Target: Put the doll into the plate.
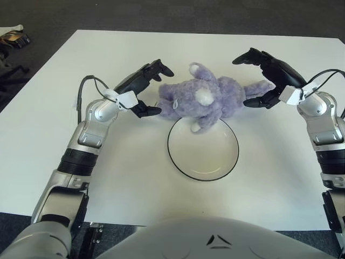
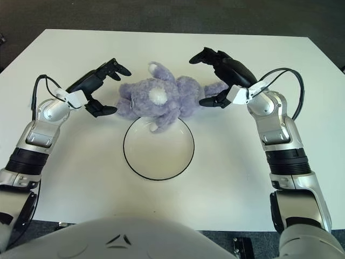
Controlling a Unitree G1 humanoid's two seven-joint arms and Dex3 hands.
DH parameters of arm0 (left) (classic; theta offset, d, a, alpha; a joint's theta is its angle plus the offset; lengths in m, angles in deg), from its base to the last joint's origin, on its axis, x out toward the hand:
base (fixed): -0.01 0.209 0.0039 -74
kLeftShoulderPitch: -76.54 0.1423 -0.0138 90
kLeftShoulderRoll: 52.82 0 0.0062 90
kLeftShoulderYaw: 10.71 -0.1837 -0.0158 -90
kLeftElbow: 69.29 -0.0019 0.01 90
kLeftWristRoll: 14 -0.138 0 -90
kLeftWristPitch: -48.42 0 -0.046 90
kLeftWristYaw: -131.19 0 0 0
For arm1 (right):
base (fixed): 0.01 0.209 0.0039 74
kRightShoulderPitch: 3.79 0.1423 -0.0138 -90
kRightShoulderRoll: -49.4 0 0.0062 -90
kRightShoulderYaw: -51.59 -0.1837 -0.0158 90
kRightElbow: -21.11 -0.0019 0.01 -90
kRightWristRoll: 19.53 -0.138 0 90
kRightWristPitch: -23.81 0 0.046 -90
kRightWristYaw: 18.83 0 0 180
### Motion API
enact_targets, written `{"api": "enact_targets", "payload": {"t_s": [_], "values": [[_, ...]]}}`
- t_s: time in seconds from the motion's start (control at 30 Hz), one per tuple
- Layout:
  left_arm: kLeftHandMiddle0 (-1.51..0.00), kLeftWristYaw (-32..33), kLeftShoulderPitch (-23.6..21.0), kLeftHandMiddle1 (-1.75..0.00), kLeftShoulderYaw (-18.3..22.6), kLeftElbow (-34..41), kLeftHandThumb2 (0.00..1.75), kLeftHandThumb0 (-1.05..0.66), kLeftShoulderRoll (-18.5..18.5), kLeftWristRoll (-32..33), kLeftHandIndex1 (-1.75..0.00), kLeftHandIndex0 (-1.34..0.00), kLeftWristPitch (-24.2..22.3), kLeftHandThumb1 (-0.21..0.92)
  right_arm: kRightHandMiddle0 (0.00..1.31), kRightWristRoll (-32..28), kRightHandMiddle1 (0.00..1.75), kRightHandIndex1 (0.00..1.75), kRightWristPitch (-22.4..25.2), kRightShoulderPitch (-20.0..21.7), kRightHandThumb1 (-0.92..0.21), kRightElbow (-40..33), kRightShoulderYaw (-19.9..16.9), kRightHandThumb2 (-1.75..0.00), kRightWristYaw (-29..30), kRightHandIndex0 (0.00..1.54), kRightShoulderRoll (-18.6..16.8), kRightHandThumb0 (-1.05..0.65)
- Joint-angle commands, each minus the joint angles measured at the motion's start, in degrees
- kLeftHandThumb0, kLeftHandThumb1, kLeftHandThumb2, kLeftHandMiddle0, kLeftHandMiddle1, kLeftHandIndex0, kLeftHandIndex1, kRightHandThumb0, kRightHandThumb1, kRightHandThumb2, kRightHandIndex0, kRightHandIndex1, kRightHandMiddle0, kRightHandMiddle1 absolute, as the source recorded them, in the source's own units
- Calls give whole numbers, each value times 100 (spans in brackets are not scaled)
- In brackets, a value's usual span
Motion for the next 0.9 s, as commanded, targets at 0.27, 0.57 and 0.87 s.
{"api": "enact_targets", "payload": {"t_s": [0.27, 0.57, 0.87], "values": [[0, -639, -378, -103, -190, -5, 101, -73, -198, -66, -81, 0, -434, 23, 0, 109, 73, 66, 169, 226, -18, -12, 144, -104, -264, 0, 20, -74], [0, -687, -577, -110, -333, -201, 92, -81, -172, -226, -91, 0, -312, 31, 0, -7, 73, 60, -52, 493, -21, 398, 258, -99, -440, 0, -16, -77], [0, -315, -977, -105, -631, -1039, 86, -88, -55, -745, -99, 0, 171, 38, 0, -154, 67, 48, -510, 627, -33, 854, 279, -90, -505, 0, -79, -89]]}}
